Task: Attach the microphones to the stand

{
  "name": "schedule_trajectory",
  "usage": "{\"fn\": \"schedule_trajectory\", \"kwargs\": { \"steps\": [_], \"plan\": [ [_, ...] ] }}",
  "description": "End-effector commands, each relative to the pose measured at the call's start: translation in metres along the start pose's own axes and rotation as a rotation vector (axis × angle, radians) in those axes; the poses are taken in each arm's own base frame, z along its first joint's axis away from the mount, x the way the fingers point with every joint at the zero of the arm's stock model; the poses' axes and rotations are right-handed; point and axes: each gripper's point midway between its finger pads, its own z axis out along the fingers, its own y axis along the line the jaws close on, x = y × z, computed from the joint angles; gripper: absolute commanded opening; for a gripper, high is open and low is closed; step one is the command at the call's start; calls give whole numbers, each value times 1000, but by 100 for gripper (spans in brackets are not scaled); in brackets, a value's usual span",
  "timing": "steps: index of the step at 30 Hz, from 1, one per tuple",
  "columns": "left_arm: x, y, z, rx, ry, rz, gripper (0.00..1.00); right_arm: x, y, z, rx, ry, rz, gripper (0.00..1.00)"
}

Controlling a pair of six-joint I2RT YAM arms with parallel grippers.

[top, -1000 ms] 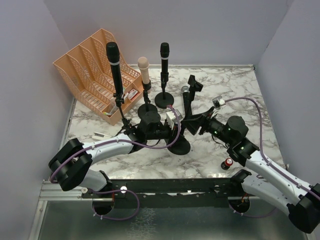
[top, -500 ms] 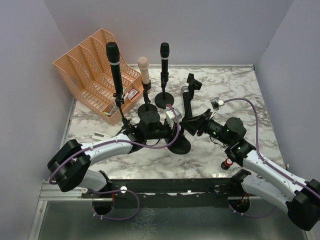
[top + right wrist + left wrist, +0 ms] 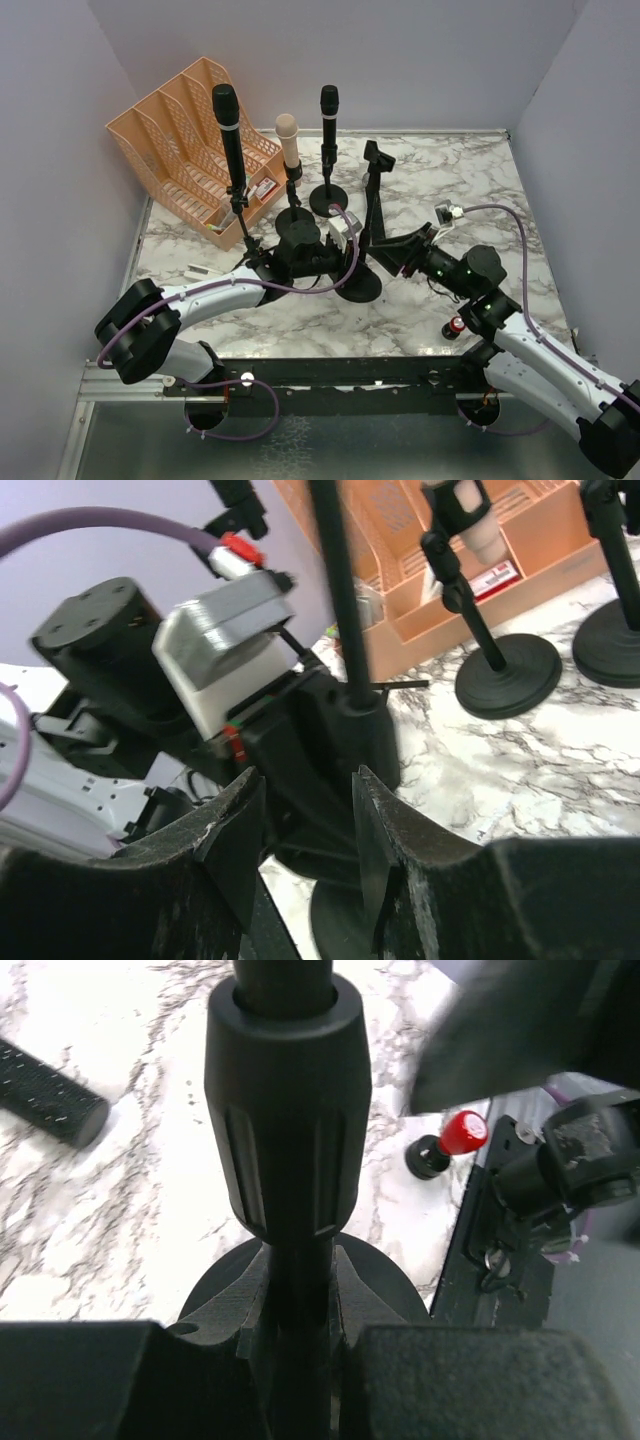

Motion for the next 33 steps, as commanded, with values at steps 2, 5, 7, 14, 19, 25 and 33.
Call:
{"fn": "schedule_trajectory", "kwargs": {
  "steps": [2,5,7,14,19,25,33],
  "plan": [
    [-38,0,-4,-21,-99,19,0,-1,7,-8,-11,-19,9,44],
    [-39,-9,-6,25,-94,47,0,-5,-12,-8,84,-52,1,47],
    [-39,-16,-8,62,-88,64,0,-7,-22,-7,139,-65,-1,51],
    [-37,-42,-14,208,-60,111,0,-1,-25,8,119,2,-67,55],
    [-36,-52,-16,271,-47,136,0,7,-29,16,108,43,-90,55],
    [-35,-57,-19,299,-46,163,0,9,-48,25,177,32,-77,53],
    [-36,-52,-19,266,-55,155,0,21,-23,35,4,77,-65,22]
  ]
}}
